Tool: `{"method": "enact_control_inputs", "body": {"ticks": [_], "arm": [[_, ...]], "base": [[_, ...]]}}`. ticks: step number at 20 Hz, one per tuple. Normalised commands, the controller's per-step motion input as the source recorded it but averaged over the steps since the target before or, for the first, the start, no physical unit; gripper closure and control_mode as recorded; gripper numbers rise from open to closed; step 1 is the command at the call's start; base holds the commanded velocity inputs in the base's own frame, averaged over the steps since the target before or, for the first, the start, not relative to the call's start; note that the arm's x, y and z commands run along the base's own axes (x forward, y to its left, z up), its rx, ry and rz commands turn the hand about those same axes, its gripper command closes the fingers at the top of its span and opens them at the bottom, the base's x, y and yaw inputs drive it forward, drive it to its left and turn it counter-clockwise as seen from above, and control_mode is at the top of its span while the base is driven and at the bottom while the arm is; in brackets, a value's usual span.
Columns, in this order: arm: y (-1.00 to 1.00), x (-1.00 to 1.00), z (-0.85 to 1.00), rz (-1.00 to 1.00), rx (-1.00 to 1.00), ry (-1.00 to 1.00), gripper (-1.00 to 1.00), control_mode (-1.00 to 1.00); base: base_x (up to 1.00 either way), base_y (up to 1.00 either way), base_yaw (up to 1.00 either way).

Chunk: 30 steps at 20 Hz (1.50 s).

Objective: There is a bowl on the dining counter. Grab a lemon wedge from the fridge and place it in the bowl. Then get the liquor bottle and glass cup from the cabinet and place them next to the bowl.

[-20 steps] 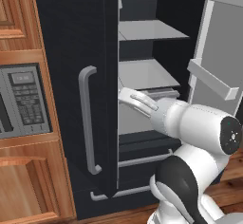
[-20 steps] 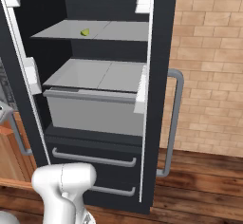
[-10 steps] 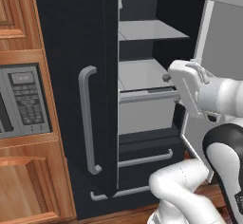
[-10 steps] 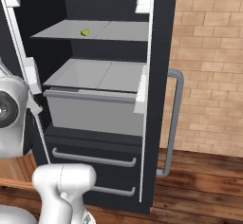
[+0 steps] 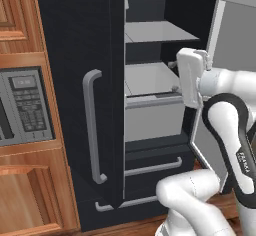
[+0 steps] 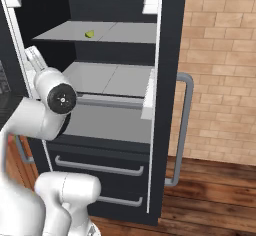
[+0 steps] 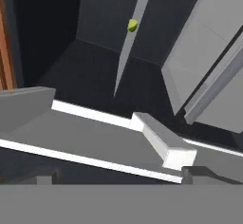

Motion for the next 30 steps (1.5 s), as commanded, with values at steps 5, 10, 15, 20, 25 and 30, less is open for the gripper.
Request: {"method": "enact_control_inputs", "body": {"ticks": [5,10,15,20,25,30], "arm": [[0.38,1.0,0.0,0.05,0.0,0.06,-1.0,-1.0],[0.47,0.94,0.0,0.08,0.0,0.1,-1.0,-1.0],[0.59,0.59,0.0,0.16,0.0,0.14,-1.0,-1.0],[0.88,0.05,-0.03,0.25,0.0,0.07,-1.0,-1.0],[1.0,-0.02,-0.03,0.22,-0.04,0.0,-1.0,-1.0],[1.0,-0.12,-0.03,0.19,-0.07,0.0,-1.0,-1.0]], "base": [[0.0,0.0,0.0],[0.0,0.0,0.0],[0.0,0.0,0.0],[0.0,0.0,0.0],[0.0,0.0,0.0],[0.0,0.0,0.0]]}}
